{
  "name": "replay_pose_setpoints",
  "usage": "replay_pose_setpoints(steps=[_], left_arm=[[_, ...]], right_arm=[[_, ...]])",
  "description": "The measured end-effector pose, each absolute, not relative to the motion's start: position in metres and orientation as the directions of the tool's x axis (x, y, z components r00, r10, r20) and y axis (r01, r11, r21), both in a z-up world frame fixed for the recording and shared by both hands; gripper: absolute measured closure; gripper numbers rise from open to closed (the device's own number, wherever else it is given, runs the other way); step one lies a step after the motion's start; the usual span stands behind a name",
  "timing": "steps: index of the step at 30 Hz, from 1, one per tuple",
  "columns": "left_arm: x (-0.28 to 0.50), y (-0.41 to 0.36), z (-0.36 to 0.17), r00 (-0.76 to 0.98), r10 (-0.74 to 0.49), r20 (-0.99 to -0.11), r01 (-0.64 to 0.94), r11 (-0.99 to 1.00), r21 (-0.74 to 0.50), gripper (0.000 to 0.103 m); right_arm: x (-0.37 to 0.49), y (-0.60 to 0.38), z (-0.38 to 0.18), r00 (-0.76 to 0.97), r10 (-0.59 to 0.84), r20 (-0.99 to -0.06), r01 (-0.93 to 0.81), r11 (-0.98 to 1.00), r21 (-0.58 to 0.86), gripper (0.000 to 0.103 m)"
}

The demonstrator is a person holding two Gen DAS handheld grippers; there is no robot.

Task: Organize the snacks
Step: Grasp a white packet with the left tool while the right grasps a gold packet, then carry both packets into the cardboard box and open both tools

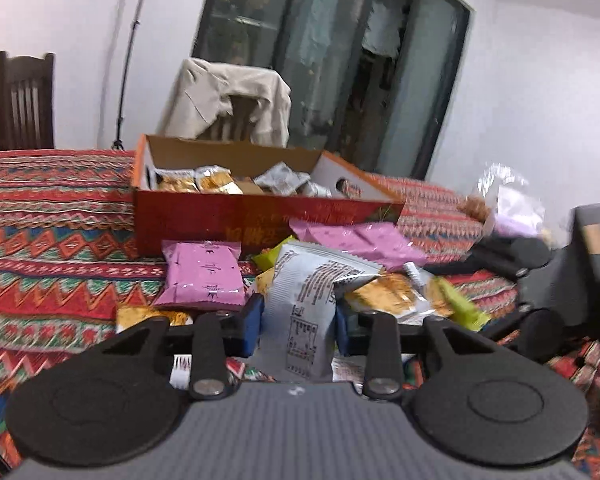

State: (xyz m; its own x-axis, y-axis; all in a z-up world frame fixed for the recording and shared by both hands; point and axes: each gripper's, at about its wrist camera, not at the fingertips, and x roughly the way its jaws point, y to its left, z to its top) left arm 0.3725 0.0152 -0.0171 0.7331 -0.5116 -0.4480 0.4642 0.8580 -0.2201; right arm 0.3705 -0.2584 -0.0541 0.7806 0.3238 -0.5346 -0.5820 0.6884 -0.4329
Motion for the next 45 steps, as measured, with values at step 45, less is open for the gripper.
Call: replay_pose_setpoints(steps=[45], left_arm=[[0.362,0.012,0.073,0.823,-0.425,-0.376,0.366,0.904,-0.222,0.067]], right_arm=[[0.309,-0.305,0.032,0.799,0.481,-0.361,-0.42,0.876,0.237,0.059]])
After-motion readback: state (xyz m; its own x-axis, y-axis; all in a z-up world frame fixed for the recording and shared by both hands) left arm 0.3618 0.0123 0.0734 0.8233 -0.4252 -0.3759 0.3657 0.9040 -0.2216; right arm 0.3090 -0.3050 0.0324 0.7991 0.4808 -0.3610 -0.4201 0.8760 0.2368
